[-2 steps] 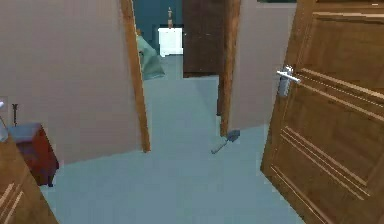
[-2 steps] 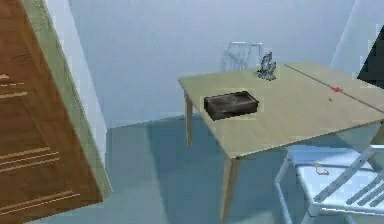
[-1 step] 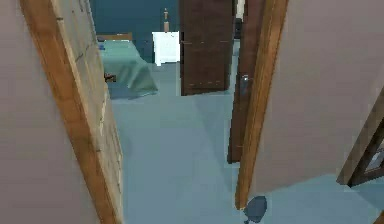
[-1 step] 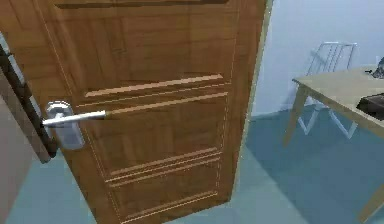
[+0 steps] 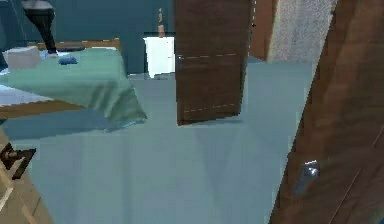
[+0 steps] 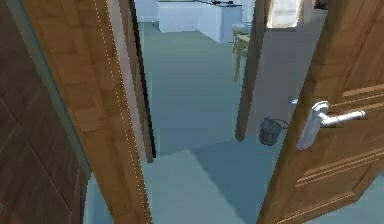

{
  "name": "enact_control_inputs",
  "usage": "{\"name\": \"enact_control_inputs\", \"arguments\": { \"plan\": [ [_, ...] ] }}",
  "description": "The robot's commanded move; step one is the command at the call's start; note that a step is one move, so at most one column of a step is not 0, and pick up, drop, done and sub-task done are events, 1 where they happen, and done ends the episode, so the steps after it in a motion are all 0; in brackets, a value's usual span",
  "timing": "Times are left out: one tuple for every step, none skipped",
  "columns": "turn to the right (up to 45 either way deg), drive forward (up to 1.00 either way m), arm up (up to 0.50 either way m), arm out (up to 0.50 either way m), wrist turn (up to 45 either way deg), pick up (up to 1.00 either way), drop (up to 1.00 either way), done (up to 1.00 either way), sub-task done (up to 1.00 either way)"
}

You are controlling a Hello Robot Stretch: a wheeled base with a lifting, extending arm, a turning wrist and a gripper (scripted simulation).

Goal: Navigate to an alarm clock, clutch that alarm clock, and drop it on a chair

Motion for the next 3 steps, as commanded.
{"name": "enact_control_inputs", "arguments": {
  "plan": [
    [-18.0, 0.0, 0.0, 0.0, 0.0, 0.0, 0.0, 0.0, 0.0],
    [0.0, 0.15, 0.0, 0.0, 0.0, 0.0, 0.0, 0.0, 0.0],
    [18.0, 0.0, 0.0, 0.0, 0.0, 0.0, 0.0, 0.0, 0.0]
  ]
}}
